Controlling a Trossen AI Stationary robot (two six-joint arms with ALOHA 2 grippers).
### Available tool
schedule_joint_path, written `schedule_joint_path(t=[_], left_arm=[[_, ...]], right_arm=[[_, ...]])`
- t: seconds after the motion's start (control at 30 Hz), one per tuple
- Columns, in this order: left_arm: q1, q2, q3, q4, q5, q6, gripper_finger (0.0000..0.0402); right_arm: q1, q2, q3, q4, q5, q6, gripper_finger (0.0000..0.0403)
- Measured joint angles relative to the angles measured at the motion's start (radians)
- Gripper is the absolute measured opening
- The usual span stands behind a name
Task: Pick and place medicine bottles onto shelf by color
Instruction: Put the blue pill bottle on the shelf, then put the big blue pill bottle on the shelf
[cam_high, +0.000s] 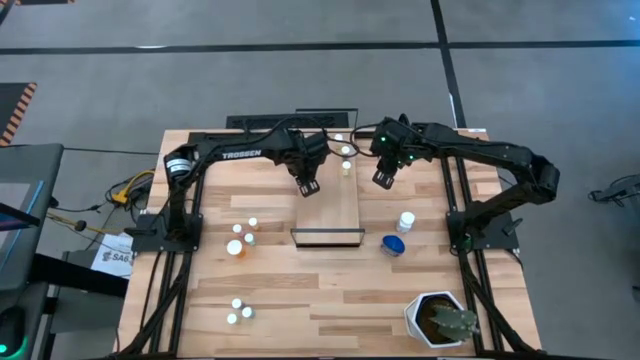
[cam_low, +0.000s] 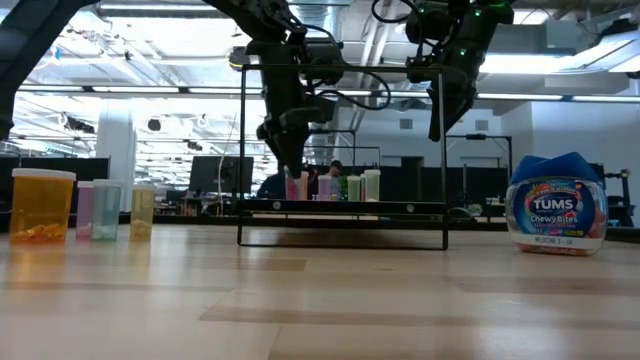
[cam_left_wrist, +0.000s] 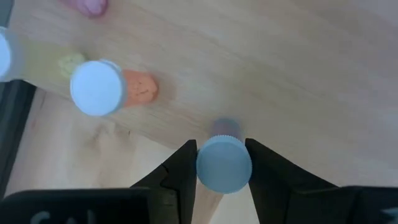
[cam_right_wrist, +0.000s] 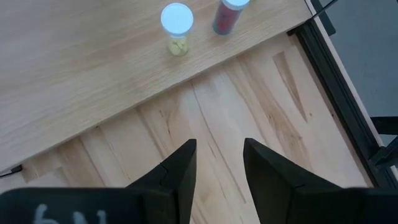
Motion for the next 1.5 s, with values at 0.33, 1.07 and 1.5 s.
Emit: schedule_joint_path(t=[0.33,1.07,1.5], left_arm=[[0.004,0.0,0.002,0.007,-0.073,0.008,0.0104],[0.021,0.0,0.003,0.003,-0.027,0.005,0.018],[0.006,-0.001,0.046,0.008,-0.029,0.02,0.0218]], right_arm=[[0.0,0.0,0.0,0.0,0.0,0.0,0.0153],[0.0,0.0,0.0,-0.023,0.0,0.003,0.0155],[0.028,-0.128,0.0,-0.04,-0.002,0.047,0.0153]])
